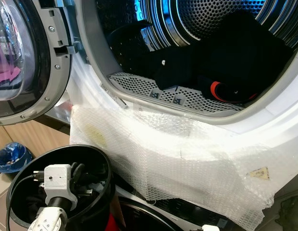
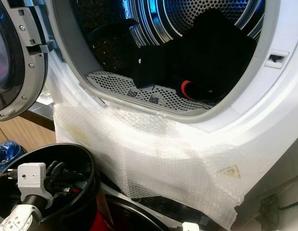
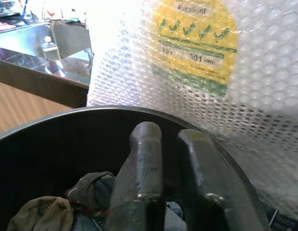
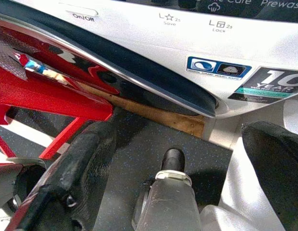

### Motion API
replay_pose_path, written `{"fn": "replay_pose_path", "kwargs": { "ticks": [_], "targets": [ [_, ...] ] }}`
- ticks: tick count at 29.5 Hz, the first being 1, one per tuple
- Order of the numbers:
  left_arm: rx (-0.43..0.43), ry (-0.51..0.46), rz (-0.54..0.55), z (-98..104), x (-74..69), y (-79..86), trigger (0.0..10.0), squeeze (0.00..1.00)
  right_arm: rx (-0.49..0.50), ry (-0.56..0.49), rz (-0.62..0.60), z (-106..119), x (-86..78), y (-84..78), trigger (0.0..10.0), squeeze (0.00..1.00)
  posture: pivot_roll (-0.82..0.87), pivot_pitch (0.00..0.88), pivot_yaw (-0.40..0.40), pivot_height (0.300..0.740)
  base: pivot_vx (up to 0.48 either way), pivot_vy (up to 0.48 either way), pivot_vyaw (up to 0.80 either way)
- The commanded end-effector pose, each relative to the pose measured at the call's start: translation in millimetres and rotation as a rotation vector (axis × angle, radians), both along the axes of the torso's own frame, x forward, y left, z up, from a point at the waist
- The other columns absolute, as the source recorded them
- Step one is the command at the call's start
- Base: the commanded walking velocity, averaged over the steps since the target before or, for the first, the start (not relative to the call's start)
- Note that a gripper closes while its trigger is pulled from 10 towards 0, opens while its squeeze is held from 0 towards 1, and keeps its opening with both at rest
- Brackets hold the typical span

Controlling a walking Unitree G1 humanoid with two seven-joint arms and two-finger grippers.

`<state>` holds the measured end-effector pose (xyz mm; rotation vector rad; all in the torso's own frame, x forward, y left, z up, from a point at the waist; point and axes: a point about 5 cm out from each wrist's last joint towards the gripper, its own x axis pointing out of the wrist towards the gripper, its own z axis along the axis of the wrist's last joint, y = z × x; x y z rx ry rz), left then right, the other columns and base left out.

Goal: Clothes washing

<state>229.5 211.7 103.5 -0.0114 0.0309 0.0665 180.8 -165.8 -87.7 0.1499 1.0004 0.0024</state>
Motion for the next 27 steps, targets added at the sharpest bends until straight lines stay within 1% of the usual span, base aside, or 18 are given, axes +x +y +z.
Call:
{"fn": "replay_pose_path", "kwargs": {
  "ticks": [1,8,15,27],
  "targets": [
    [0.006,-0.029,-0.003,7.5,0.5,0.7,10.0,1.0,0.009,-0.006,-0.02,-0.5,-1.5,-0.4,10.0,0.0,0.05,0.055,-0.014,0.74,0.0,0.0,0.0],
    [0.005,-0.03,0.016,8.0,-1.2,4.0,10.0,1.0,0.008,-0.002,-0.025,-0.7,-2.0,-1.3,10.0,0.0,0.06,0.066,-0.016,0.74,0.0,0.0,0.0],
    [0.004,-0.033,0.023,9.0,-1.5,5.1,10.0,1.0,0.016,-0.005,-0.022,-0.3,-0.7,1.7,10.0,0.0,0.06,0.073,-0.017,0.74,0.0,0.0,0.0],
    [0.012,-0.024,0.028,8.5,-3.2,10.1,10.0,1.0,0.013,-0.002,-0.019,-0.3,-0.8,1.0,10.0,0.0,0.06,0.079,-0.02,0.74,0.0,0.0,0.0]
  ]
}}
